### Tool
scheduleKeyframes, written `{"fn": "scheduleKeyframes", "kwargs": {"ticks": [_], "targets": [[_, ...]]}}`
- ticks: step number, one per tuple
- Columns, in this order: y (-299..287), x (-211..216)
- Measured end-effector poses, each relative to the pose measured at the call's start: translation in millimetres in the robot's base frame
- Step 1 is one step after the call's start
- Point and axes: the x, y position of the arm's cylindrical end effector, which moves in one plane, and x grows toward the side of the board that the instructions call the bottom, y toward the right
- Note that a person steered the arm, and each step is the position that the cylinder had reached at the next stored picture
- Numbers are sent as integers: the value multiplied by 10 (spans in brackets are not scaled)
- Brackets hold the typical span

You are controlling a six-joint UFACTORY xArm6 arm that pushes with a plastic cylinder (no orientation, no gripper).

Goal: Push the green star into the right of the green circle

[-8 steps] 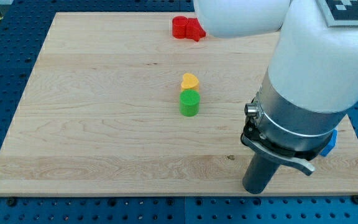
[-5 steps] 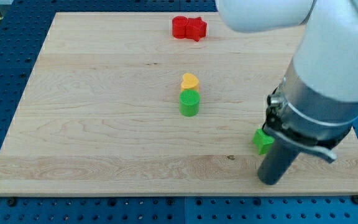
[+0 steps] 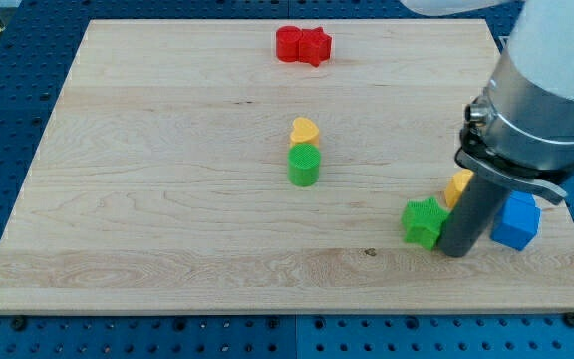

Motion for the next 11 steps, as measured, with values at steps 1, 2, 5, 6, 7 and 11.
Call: {"fn": "scheduleKeyframes", "kwargs": {"ticks": [1,2,5,6,7,11], "targets": [[-170,-127],[-281,-261],[-614,-695],[-679,-826],[-627,-798],[-630,-482]]}}
